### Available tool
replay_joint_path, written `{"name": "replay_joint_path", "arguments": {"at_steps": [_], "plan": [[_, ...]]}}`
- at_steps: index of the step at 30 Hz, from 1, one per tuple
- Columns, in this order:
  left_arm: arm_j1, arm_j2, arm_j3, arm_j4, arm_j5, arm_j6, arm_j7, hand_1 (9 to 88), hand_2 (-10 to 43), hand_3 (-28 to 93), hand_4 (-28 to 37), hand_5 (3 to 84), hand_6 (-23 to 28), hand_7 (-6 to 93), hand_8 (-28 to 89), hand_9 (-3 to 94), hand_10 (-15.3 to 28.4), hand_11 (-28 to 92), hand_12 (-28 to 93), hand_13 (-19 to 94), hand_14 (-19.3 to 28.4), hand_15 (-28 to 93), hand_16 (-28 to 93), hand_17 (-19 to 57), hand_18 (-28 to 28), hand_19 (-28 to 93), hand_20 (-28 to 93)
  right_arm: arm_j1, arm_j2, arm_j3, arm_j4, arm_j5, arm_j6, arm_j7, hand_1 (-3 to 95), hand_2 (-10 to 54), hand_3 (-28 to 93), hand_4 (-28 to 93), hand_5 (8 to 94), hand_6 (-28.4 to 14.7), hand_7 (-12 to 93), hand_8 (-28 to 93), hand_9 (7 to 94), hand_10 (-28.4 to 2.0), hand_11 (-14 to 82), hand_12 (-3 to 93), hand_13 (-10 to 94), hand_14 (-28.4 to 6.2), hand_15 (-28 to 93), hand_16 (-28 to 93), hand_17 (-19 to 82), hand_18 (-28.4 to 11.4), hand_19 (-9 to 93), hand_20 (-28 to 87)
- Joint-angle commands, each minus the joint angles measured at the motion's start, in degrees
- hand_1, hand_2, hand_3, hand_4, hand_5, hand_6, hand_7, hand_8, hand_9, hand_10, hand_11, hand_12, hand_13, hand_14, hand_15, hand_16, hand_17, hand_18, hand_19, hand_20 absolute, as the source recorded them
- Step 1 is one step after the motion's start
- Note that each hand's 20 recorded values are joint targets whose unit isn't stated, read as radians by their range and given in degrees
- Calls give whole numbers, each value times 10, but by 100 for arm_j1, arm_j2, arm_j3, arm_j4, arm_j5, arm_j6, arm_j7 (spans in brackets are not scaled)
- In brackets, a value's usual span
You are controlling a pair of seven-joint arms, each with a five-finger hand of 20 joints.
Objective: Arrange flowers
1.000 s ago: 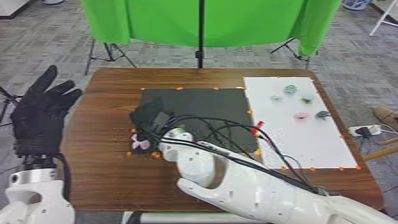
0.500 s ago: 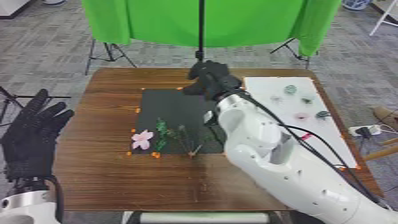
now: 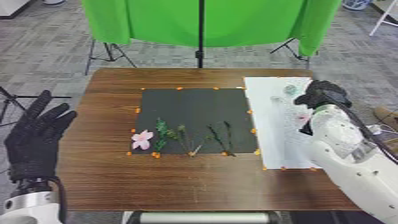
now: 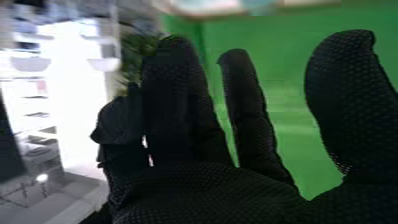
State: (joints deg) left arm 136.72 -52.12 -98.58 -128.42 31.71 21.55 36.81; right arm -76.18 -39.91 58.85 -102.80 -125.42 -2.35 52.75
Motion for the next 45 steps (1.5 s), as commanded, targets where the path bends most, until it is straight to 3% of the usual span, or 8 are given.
{"name": "replay_joint_path", "arguments": {"at_steps": [1, 11, 18, 21, 28, 34, 40, 45], "plan": [[15, -154, 106, 20, -19, 33, -62, 215, 90, 754, -283, 348, 77, 103, -76, 337, 193, 299, 147, 229, 246, 573, -68, -93, 209, 452, 313, -310, 39, -150, 273, -29, -42, 33, 343, -95, 780, -283, 518, -5, 149, -124, 542, -206, 391, 156, 471, -167, 838, 86, 234, -250, 918, 459], [-121, -256, 249, 140, 29, -55, -261, 215, 91, 754, -282, 348, 76, 104, -76, 337, 193, 300, 147, 229, 246, 572, -68, -94, 209, 452, 313, 151, 25, -875, 571, -530, 531, -183, 366, -95, 792, -282, 512, 16, 179, -136, 547, -182, 417, 152, 489, -142, 829, 77, 231, -252, 904, 452], [-107, -313, 192, 153, 82, -129, -381, 215, 90, 754, -282, 347, 76, 104, -76, 337, 192, 300, 147, 229, 245, 573, -68, -94, 209, 452, 313, 315, 145, -1389, 805, -1098, 1460, -87, 512, -95, 681, -283, 771, 30, 214, -34, 802, -84, 277, 275, 669, -74, 770, 149, 308, -245, 926, 422], [-93, -321, 192, 150, 66, -104, -357, 215, 90, 754, -282, 348, 76, 104, -76, 337, 193, 299, 146, 228, 246, 573, -68, -89, 213, 467, 322, 314, 164, -1394, 827, -1153, 1550, -131, 542, -95, 661, -283, 836, 35, 213, -12, 865, -67, 278, 298, 713, -55, 765, 168, 324, -244, 931, 434], [-19, -235, 118, 162, -32, -51, -225, 216, 88, 754, -282, 350, 78, 103, -76, 337, 193, 300, 146, 230, 248, 576, -69, -78, 215, 493, 350, 612, 15, -1602, 532, -1379, 2139, -435, 544, -95, 673, -283, 858, 32, 198, 2, 886, -63, 291, 304, 731, -51, 770, 183, 333, -240, 932, 457], [10, -217, -13, 186, 1, -162, -363, 216, 88, 750, -282, 351, 78, 103, -76, 338, 194, 299, 145, 230, 250, 576, -70, -70, 222, 503, 363, 1769, -978, -2588, 357, -1210, 1967, -1343, 535, -95, 695, -283, 864, 27, 188, 13, 889, -66, 297, 305, 728, -57, 779, 192, 331, -237, 932, 479], [-280, -335, -17, 291, 269, -477, -907, 211, 85, 743, -282, 347, 75, 96, -74, 334, 193, 292, 145, 230, 250, 572, -70, -69, 236, 502, 368, 2221, -2613, -2945, 903, -1312, 1279, -2221, 529, -95, 703, -283, 863, 28, 186, 17, 885, -68, 304, 311, 722, -60, 786, 197, 318, -231, 932, 494], [-1063, -159, 493, 597, 257, -542, -961, 210, 85, 742, -282, 344, 73, 91, -72, 332, 193, 283, 145, 228, 251, 563, -68, -72, 241, 486, 359, 2318, -3530, -3008, 1571, -1533, 1036, -2519, 527, -95, 701, -283, 862, 29, 185, 16, 880, -69, 316, 311, 716, -64, 794, 200, 312, -230, 932, 498]]}}
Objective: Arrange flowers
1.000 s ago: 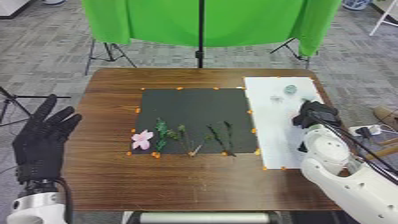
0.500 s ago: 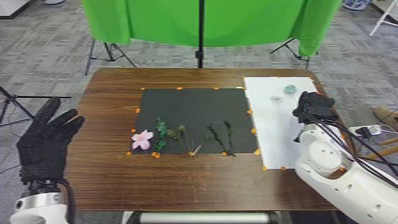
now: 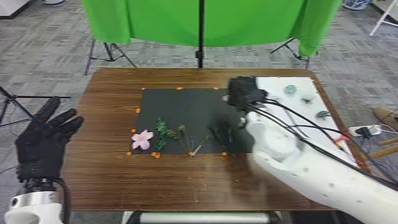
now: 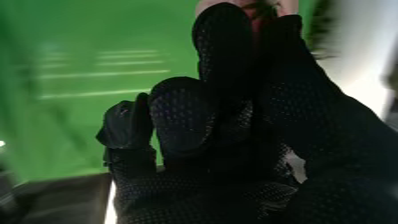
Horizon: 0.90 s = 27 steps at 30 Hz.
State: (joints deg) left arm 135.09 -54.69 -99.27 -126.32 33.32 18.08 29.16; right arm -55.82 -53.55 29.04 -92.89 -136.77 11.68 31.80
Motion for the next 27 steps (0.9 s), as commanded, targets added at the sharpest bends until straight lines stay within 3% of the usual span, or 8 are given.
{"name": "replay_joint_path", "arguments": {"at_steps": [1, 2, 5, 7, 14, 22, 27], "plan": [[-1139, 87, 695, 487, 117, -236, -256, 210, 85, 742, -282, 344, 73, 91, -71, 332, 193, 282, 145, 228, 251, 563, -67, -73, 240, 484, 357, 347, -2175, -128, 640, -394, -366, -394, 527, -95, 701, -283, 860, 28, 185, 15, 877, -69, 322, 311, 713, -64, 795, 200, 311, -230, 932, 499], [-1403, 106, 850, 593, 113, -264, -262, 210, 84, 743, -282, 344, 73, 92, -71, 332, 193, 283, 147, 226, 252, 565, -66, -75, 239, 483, 357, 452, -2167, -266, 706, -448, -346, -301, 528, -95, 700, -283, 859, 28, 185, 15, 873, -69, 328, 312, 711, -65, 798, 201, 309, -229, 932, 500], [-1965, 84, 1143, 807, 152, -394, -337, 208, 84, 745, -283, 348, 74, 94, -72, 334, 194, 285, 148, 227, 252, 565, -65, -81, 230, 472, 350, 646, -2186, -559, 851, -156, -283, -20, 526, -95, 695, -283, 857, 34, 184, 9, 863, -69, 345, 311, 706, -67, 800, 199, 302, -227, 932, 499], [-2135, 55, 1236, 853, 205, -422, -358, 208, 84, 746, -283, 350, 73, 94, -72, 335, 194, 286, 148, 227, 250, 565, -65, -81, 227, 471, 349, 563, -2272, -518, 944, -252, -398, -81, 523, -95, 693, -283, 853, 37, 184, 5, 857, -70, 361, 304, 703, -67, 803, 196, 302, -226, 932, 497], [-2322, 4, 1334, 865, 294, -445, -432, 209, 85, 750, -283, 351, 73, 94, -73, 337, 193, 290, 149, 229, 249, 567, -65, -81, 223, 470, 346, 480, -2405, -676, 1022, -417, -728, -69, 528, -95, 673, -283, 848, 42, 180, -4, 839, -69, 386, 296, 695, -68, 807, 191, 293, -223, 932, 496], [-2402, 11, 1388, 857, 318, -466, -380, 212, 85, 752, -283, 351, 75, 95, -73, 337, 193, 292, 148, 229, 249, 568, -65, -81, 223, 472, 347, 327, -2464, -483, 996, -486, -1421, 9, 504, -95, 639, -283, 779, 39, 160, -27, 795, -80, 426, 274, 668, -72, 817, 185, 273, -219, 932, 498], [-2343, 11, 1361, 838, 307, -437, -396, 213, 85, 752, -283, 350, 75, 96, -73, 339, 193, 293, 148, 230, 249, 569, -65, -80, 222, 473, 348, 335, -2510, -448, 1002, -368, -1296, 27, 466, -95, 636, -283, 717, 34, 161, -60, 766, -94, 487, 215, 655, -75, 827, 176, 265, -219, 932, 502]]}}
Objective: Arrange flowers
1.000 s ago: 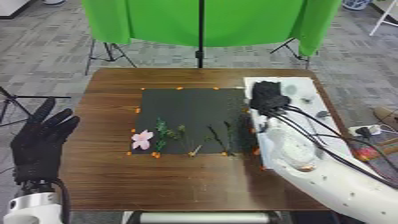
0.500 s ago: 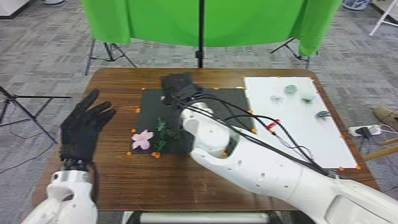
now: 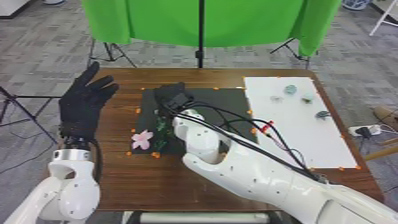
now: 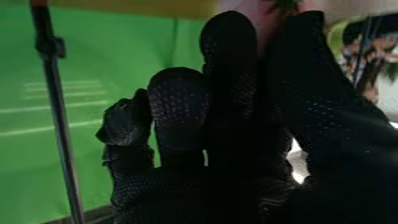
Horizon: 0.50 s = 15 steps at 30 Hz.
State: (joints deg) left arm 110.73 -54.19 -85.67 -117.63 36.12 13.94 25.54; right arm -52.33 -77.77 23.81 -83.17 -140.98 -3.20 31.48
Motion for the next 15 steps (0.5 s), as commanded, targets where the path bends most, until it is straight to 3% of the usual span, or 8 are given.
{"name": "replay_joint_path", "arguments": {"at_steps": [1, 7, 10, 12, 15], "plan": [[79, -47, 18, -23, 29, -19, -54, 213, 86, 752, -283, 350, 75, 96, -73, 339, 194, 294, 148, 231, 249, 569, -65, -80, 222, 473, 347, -19, -104, 91, 29, 72, 204, 92, 463, -95, 629, -283, 712, 34, 160, -68, 762, -95, 494, 209, 655, -75, 828, 174, 264, -219, 932, 503], [157, -96, 5, -30, 40, -55, -80, 216, 86, 752, -282, 350, 76, 98, -73, 339, 193, 294, 148, 231, 248, 570, -66, -80, 221, 474, 347, 99, -123, 1, 37, 362, 552, 452, 481, -95, 524, -283, 708, 35, 163, -133, 759, -100, 502, 198, 652, -79, 833, 171, 266, -220, 932, 506], [556, -74, -190, -177, 14, 99, -10, 216, 86, 753, -282, 350, 76, 98, -74, 338, 194, 294, 148, 231, 248, 570, -66, -80, 221, 474, 347, -52, -114, 232, -102, 341, 451, 339, 473, -95, 511, -283, 699, 29, 162, -134, 758, -102, 505, 197, 651, -82, 836, 170, 271, -221, 932, 516], [863, -92, -307, -267, -72, 228, 116, 216, 86, 752, -282, 350, 76, 98, -74, 339, 194, 294, 148, 231, 248, 571, -66, -80, 222, 475, 347, -19, 84, 214, -293, 365, 567, 343, 462, -95, 526, -283, 696, 26, 161, -133, 758, -103, 506, 197, 648, -86, 838, 170, 272, -222, 932, 520], [1274, -108, -558, -380, -130, 302, 216, 216, 87, 752, -282, 350, 76, 99, -74, 339, 193, 295, 148, 231, 248, 571, -66, -80, 221, 475, 347, -30, 462, 409, -738, 666, 610, 409, 435, -95, 568, -283, 689, 20, 159, -132, 745, -106, 509, 197, 640, -93, 841, 167, 265, -224, 932, 520]]}}
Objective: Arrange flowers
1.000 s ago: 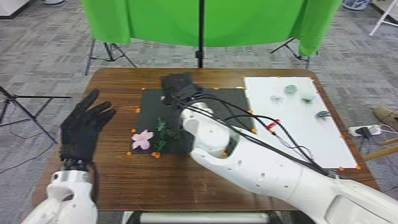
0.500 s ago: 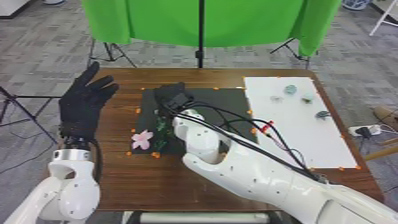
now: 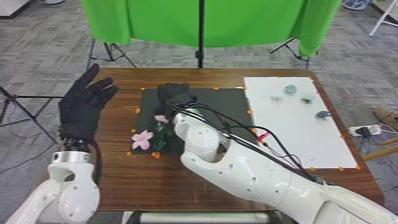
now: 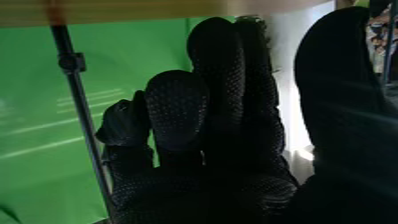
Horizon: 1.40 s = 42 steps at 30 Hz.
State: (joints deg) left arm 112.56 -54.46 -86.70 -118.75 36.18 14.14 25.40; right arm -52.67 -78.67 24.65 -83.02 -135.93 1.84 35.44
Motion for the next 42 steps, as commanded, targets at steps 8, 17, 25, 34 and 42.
{"name": "replay_joint_path", "arguments": {"at_steps": [8, 17, 25, 34, 42], "plan": [[1539, -55, -734, -347, -224, 367, 367, 217, 87, 751, -281, 349, 76, 99, -74, 338, 193, 295, 147, 231, 248, 571, -67, -80, 221, 475, 347, -798, 2269, 1417, -1865, 428, 275, 419, 352, -95, 681, -283, 632, 7, 150, -128, 692, -132, 401, 158, 590, -114, 800, 131, 231, -233, 919, 492], [1715, -52, -758, -242, -409, 411, 533, 216, 85, 753, -282, 350, 75, 100, -74, 338, 193, 294, 147, 230, 248, 569, -67, -80, 220, 474, 346, -2055, 3490, 2623, -2138, 580, 704, 1058, 337, -95, 711, -283, 603, 4, 147, -127, 673, -145, 348, 153, 578, -120, 791, 119, 228, -234, 918, 491], [1431, 258, -397, -62, -695, 462, 916, 216, 84, 750, -282, 360, 53, 89, -79, 346, 185, 275, 136, 240, 245, 555, -68, -79, 223, 470, 343, -2470, 3535, 2939, -1844, 467, 854, 1567, 326, -95, 730, -283, 563, 6, 147, -126, 662, -148, 348, 156, 577, -123, 794, 115, 230, -236, 921, 488], [1055, -68, -302, -11, -24, 263, 304, 217, 80, 742, -282, 344, 45, 80, -77, 343, 182, 264, 138, 242, 244, 543, -61, -74, 237, 481, 346, -2546, 3566, 2985, -1619, 7, 829, 2033, 321, -95, 750, -283, 547, 8, 151, -129, 626, -162, 405, 166, 555, -136, 823, 114, 225, -235, 924, 487], [1260, -178, -524, -187, 112, 210, 349, 214, 78, 739, -282, 339, 48, 79, -73, 339, 185, 263, 146, 240, 246, 540, -53, -69, 239, 493, 356, -2568, 3672, 3315, -1463, 296, 209, 2358, 320, -95, 762, -283, 520, -5, 136, -125, 596, -184, 423, 163, 533, -154, 843, 112, 214, -242, 927, 487]]}}
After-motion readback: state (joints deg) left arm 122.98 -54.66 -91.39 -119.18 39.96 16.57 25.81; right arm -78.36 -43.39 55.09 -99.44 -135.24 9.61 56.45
